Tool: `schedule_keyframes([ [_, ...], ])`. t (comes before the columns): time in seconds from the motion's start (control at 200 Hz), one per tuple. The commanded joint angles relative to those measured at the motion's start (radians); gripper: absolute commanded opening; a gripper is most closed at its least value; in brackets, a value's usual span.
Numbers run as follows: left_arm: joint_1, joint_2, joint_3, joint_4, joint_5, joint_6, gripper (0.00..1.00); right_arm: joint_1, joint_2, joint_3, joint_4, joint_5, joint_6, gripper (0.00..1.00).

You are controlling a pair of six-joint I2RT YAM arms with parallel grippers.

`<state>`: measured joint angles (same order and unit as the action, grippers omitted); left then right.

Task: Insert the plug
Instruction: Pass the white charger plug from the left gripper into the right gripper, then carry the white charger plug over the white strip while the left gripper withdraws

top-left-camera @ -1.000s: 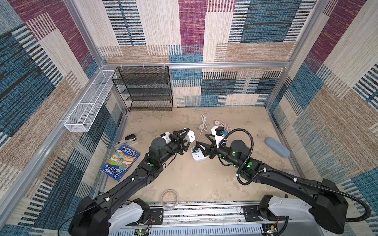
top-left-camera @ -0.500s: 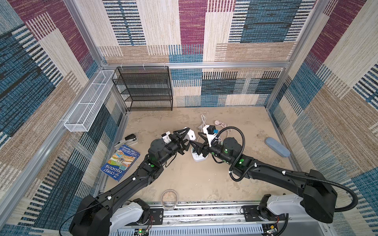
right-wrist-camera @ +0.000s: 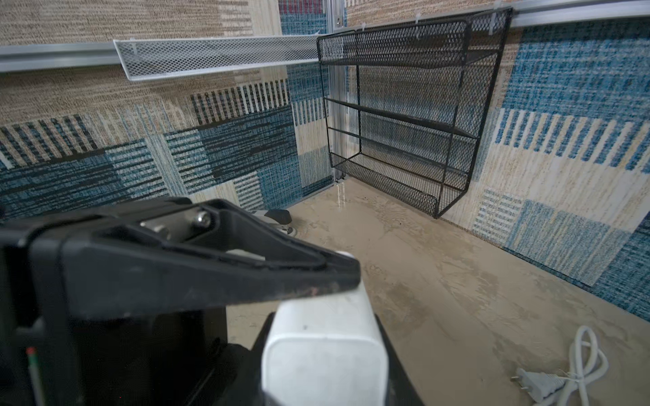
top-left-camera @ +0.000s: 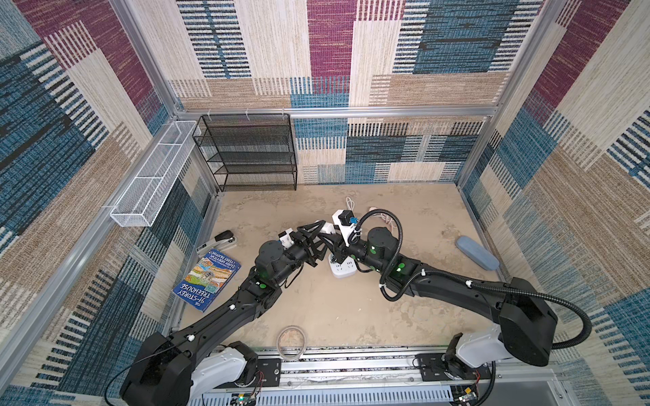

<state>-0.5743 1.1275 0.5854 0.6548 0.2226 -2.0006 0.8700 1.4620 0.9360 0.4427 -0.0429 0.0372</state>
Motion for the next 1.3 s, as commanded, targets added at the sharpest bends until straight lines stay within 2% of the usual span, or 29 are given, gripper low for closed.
schedule_keyframes([
  [0.0,0.0,0.013,-0.005,0.128,0.033,0.034,0.0,0.0,-0.005,0.008,0.024,0.036,0.064,0.0],
  [0.01,0.001,0.016,-0.006,0.132,0.034,0.037,0.01,0.0,-0.006,0.008,0.024,0.038,0.067,0.0],
  [0.08,0.007,0.031,-0.008,0.148,0.042,0.051,0.29,0.0,-0.008,0.021,-0.008,0.042,0.075,0.0],
  [0.11,0.011,0.037,-0.007,0.148,0.05,0.055,0.54,0.0,-0.008,0.03,-0.027,0.052,0.078,0.0],
  [0.15,0.022,0.046,-0.006,0.147,0.064,0.068,0.75,0.001,-0.009,0.039,-0.057,0.062,0.088,0.0],
  [0.22,0.052,0.059,-0.005,0.131,0.097,0.086,1.0,0.0,-0.01,0.059,-0.118,0.082,0.094,0.0],
  [0.371,0.163,0.063,0.011,0.002,0.197,0.177,1.0,-0.002,-0.039,0.087,-0.269,0.117,0.122,0.0],
  [0.461,0.233,0.049,0.055,-0.223,0.261,0.316,1.0,-0.001,-0.068,0.095,-0.346,0.135,0.157,0.0],
  [0.556,0.277,0.04,0.105,-0.41,0.277,0.475,1.0,-0.004,-0.097,0.112,-0.436,0.14,0.193,0.0],
  [0.716,0.315,0.055,0.165,-0.535,0.309,0.678,0.99,-0.009,-0.132,0.186,-0.628,0.145,0.249,0.0],
  [0.826,0.317,0.075,0.278,-0.731,0.312,0.923,0.98,-0.015,-0.113,0.282,-0.791,0.133,0.281,0.0],
  [0.957,0.301,0.096,0.384,-0.98,0.234,1.163,0.96,-0.044,-0.067,0.38,-0.94,0.107,0.32,0.0],
  [1.062,0.238,0.098,0.446,-1.171,0.002,1.334,0.94,-0.104,-0.034,0.421,-1.006,0.036,0.346,0.0],
  [1.192,0.179,0.084,0.412,-1.221,-0.183,1.397,0.94,-0.18,0.02,0.465,-1.054,-0.011,0.352,0.0],
  [1.297,0.166,0.09,0.381,-1.22,-0.219,1.417,0.93,-0.196,0.078,0.511,-1.106,0.013,0.322,0.0],
])
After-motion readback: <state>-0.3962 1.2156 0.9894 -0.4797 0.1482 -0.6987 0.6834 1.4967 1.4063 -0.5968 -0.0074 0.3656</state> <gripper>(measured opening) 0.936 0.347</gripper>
